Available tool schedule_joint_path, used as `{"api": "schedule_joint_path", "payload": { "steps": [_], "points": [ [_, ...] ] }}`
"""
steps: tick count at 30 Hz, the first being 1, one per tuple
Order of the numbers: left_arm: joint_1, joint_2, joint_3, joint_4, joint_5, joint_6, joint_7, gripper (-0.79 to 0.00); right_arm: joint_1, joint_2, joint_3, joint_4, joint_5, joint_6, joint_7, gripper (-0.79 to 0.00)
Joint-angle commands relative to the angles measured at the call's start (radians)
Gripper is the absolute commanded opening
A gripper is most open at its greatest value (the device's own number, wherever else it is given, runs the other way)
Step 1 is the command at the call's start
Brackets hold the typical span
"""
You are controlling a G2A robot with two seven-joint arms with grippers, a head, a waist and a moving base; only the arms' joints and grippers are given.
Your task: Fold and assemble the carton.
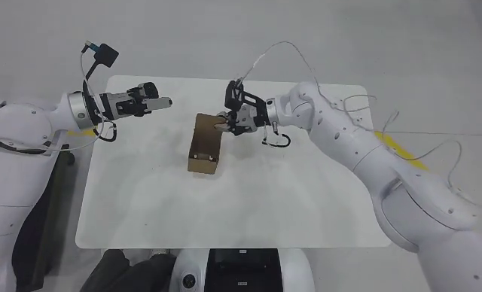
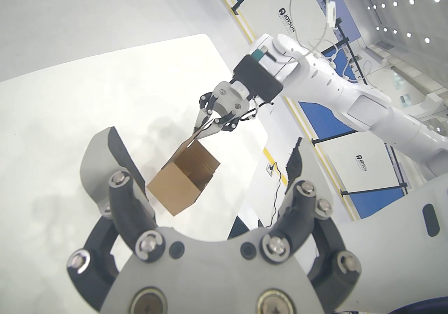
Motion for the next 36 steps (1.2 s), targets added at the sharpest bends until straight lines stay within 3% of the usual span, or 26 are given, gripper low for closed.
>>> {"api": "schedule_joint_path", "payload": {
  "steps": [1,7,13,20,27,36],
  "points": [
    [0.0,0.0,0.0,0.0,0.0,0.0,0.0,0.0,-0.019,0.017,0.03,-0.018,0.092,0.0,-0.006,-0.785],
    [0.0,0.0,0.0,0.0,0.0,0.0,0.0,0.0,-0.12,0.075,0.131,-0.091,0.319,0.03,-0.001,-0.785],
    [0.0,0.0,0.0,0.0,0.0,0.0,0.0,0.0,-0.293,0.142,0.236,-0.25,0.52,0.189,0.029,-0.785],
    [0.025,-0.003,-0.002,-0.017,0.047,-0.021,0.033,0.0,-0.491,0.218,0.376,-0.458,0.599,0.337,0.067,-0.785],
    [0.032,-0.008,0.013,-0.025,0.092,-0.111,0.026,0.0,-0.491,0.218,0.376,-0.458,0.599,0.337,0.067,-0.785],
    [0.032,-0.008,0.013,-0.025,0.092,-0.111,0.026,0.0,-0.495,0.218,0.377,-0.459,0.603,0.342,0.063,-0.785]
  ]
}}
